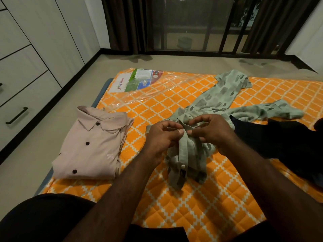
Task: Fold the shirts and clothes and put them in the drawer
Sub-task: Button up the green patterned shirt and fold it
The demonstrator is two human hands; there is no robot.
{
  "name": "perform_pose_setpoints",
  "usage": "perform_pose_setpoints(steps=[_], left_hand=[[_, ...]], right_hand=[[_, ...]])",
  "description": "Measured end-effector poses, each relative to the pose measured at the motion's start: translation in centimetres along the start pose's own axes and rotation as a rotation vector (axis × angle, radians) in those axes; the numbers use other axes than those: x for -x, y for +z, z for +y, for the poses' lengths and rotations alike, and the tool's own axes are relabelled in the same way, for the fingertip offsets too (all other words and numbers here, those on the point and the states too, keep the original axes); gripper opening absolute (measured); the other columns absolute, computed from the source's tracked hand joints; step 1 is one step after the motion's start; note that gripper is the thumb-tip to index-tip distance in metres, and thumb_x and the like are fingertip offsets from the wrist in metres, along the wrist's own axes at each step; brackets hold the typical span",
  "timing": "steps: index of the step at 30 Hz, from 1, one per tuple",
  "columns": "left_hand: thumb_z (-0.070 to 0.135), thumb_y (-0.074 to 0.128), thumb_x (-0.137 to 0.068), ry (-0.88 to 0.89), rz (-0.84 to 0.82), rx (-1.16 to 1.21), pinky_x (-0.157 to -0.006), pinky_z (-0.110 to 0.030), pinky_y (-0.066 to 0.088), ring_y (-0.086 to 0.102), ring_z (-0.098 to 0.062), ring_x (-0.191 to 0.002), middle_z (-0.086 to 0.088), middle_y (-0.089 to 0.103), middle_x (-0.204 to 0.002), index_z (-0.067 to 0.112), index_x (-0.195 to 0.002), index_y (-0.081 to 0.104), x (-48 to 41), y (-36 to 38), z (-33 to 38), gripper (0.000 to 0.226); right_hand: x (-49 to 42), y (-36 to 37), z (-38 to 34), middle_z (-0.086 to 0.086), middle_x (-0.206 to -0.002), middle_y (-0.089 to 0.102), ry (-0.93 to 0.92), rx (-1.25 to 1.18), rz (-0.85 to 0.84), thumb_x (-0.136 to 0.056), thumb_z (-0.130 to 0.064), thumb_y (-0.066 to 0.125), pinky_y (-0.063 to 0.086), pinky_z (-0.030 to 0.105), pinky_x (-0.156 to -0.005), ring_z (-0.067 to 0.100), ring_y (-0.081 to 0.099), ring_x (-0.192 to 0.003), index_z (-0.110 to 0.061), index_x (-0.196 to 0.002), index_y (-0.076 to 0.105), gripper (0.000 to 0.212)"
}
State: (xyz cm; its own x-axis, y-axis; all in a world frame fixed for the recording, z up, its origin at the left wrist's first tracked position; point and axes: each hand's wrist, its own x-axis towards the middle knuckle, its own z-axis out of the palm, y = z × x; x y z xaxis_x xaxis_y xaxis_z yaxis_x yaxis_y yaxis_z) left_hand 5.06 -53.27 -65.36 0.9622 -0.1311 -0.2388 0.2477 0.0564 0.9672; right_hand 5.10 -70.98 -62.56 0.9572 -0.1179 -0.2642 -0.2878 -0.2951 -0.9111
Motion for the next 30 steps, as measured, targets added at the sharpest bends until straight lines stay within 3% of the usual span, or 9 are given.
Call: perform_pose_setpoints(steps=[2, 5, 8, 10, 15, 18, 22, 25, 30], left_hand=[[0.004, 0.076, -0.087, 0.047, -0.010, -0.073, -0.058, -0.019, 0.050, 0.071, -0.012, -0.079, -0.005, 0.075, -0.088, 0.007, -0.097, 0.074, 0.0, 0.1, 0.0, 0.011], [0.007, 0.076, -0.088, 0.120, -0.009, -0.240, -0.061, -0.023, 0.051, 0.070, -0.008, -0.074, 0.001, 0.075, -0.080, 0.013, -0.093, 0.076, -0.1, 0.4, -0.3, 0.008], [0.008, 0.077, -0.088, 0.118, -0.006, -0.239, -0.072, -0.038, 0.060, 0.073, -0.017, -0.081, -0.001, 0.077, -0.082, 0.014, -0.091, 0.077, -0.2, 0.6, -0.6, 0.006], [0.006, 0.076, -0.088, 0.096, 0.002, -0.183, -0.076, -0.039, 0.061, 0.074, -0.021, -0.085, -0.005, 0.077, -0.085, 0.010, -0.093, 0.077, -0.2, 0.5, -0.6, 0.007], [0.001, 0.073, -0.089, 0.068, 0.024, -0.067, -0.072, -0.031, 0.058, 0.074, -0.024, -0.085, -0.011, 0.076, -0.089, 0.004, -0.096, 0.076, 0.0, 0.3, -0.2, 0.008], [0.001, 0.074, -0.088, 0.087, 0.042, -0.096, -0.073, -0.034, 0.059, 0.074, -0.024, -0.086, -0.011, 0.076, -0.088, 0.006, -0.095, 0.076, -0.1, 0.3, -0.3, 0.008], [0.002, 0.077, -0.086, 0.124, 0.075, -0.173, -0.078, -0.045, 0.062, 0.074, -0.029, -0.085, -0.013, 0.076, -0.086, 0.006, -0.092, 0.076, -0.4, 0.1, -0.5, 0.007], [0.003, 0.079, -0.084, 0.114, 0.072, -0.182, -0.076, -0.042, 0.062, 0.074, -0.027, -0.083, -0.011, 0.075, -0.084, 0.010, -0.089, 0.076, -0.6, -0.1, -0.6, 0.009], [0.000, 0.080, -0.082, 0.096, 0.048, -0.159, -0.074, -0.037, 0.061, 0.072, -0.024, -0.080, -0.012, 0.073, -0.082, 0.009, -0.089, 0.074, -0.4, -0.2, -0.7, 0.013]], right_hand=[[0.0, 0.0, -0.1, 0.014, -0.087, 0.077, 0.001, 0.006, 0.018, -0.070, -0.002, 0.091, 0.061, 0.045, -0.076, 0.027, 0.074, -0.083, -0.009, -0.095, 0.075, 0.031], [0.0, 0.2, -0.2, 0.014, -0.085, 0.076, -0.047, 0.028, 0.051, -0.073, -0.001, 0.088, 0.060, 0.039, -0.068, 0.026, 0.074, -0.079, -0.005, -0.092, 0.071, 0.026], [-0.1, 0.4, 0.1, 0.015, -0.081, 0.074, -0.131, 0.075, 0.082, -0.075, 0.002, 0.085, 0.058, 0.039, -0.063, 0.028, 0.071, -0.074, -0.009, -0.082, 0.070, 0.020], [-0.1, 0.7, 0.3, 0.014, -0.077, 0.073, -0.166, 0.100, 0.087, -0.075, 0.002, 0.083, 0.055, 0.036, -0.060, 0.025, 0.067, -0.069, -0.010, -0.078, 0.069, 0.019], [0.0, 1.0, 0.6, 0.012, -0.074, 0.072, -0.245, 0.138, 0.079, -0.073, 0.003, 0.082, 0.059, 0.046, -0.066, 0.032, 0.071, -0.073, -0.004, -0.074, 0.062, 0.022], [-0.1, 1.1, 0.7, 0.013, -0.073, 0.071, -0.275, 0.176, 0.067, -0.072, 0.002, 0.083, 0.060, 0.055, -0.068, 0.037, 0.070, -0.076, -0.005, -0.072, 0.060, 0.024], [-0.1, 1.1, 0.6, 0.010, -0.074, 0.072, -0.270, 0.195, 0.017, -0.073, 0.001, 0.086, 0.058, 0.044, -0.062, 0.029, 0.071, -0.071, -0.008, -0.076, 0.067, 0.021], [0.0, 1.0, 0.5, 0.010, -0.077, 0.075, -0.244, 0.138, -0.031, -0.073, 0.004, 0.085, 0.055, 0.032, -0.059, 0.021, 0.071, -0.069, -0.008, -0.079, 0.069, 0.021], [0.1, 1.0, 0.3, 0.013, -0.081, 0.076, -0.206, 0.066, -0.060, -0.074, 0.008, 0.083, 0.053, 0.034, -0.060, 0.025, 0.071, -0.071, -0.009, -0.082, 0.069, 0.024]])
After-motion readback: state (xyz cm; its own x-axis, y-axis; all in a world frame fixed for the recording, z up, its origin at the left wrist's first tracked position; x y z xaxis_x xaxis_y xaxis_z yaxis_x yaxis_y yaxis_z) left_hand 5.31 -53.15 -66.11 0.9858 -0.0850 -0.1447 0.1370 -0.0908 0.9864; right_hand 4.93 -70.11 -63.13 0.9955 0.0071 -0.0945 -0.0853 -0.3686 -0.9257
